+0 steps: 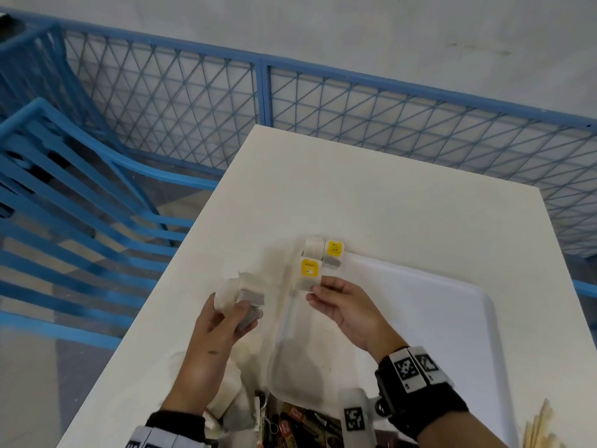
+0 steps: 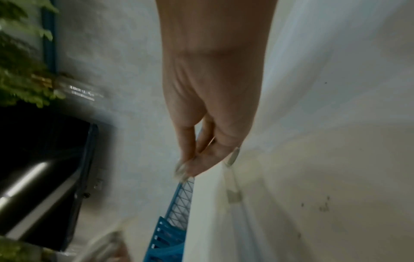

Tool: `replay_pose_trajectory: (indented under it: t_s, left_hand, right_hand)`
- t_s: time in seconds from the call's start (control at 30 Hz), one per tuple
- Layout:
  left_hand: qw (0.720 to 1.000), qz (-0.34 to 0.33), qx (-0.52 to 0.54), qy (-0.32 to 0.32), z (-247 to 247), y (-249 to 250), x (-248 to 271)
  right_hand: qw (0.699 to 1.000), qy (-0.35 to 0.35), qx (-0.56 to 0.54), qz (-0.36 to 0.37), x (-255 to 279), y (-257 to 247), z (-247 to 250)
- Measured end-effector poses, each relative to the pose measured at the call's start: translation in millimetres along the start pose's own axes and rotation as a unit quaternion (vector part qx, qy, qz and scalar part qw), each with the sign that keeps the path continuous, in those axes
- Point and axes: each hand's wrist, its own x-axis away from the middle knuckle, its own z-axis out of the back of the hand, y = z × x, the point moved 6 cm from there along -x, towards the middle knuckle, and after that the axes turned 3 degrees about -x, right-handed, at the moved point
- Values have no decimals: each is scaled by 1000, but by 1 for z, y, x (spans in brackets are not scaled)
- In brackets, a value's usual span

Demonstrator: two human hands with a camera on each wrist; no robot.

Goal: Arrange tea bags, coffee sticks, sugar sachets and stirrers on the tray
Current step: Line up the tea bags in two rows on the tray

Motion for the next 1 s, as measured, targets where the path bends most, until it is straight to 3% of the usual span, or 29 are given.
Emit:
replay_pose_trajectory:
  t_s: [0.2,0.43,0.87,1.0]
  left_hand:
    - [1000,0,1,8,2,-3,-2]
    - [1000,4,-15,4,-2,-4,0]
    - [1000,15,-8,-10,-11,-6,0]
    - [1000,19,-13,-12,-15,-6,0]
  right_hand:
    - [973,138,174,57,-36,-3,20]
    - [909,219,331,126,-49,-10,22]
    - [893,223,350,172,-49,-15,18]
    - [906,143,362,168,-29,-11,-3]
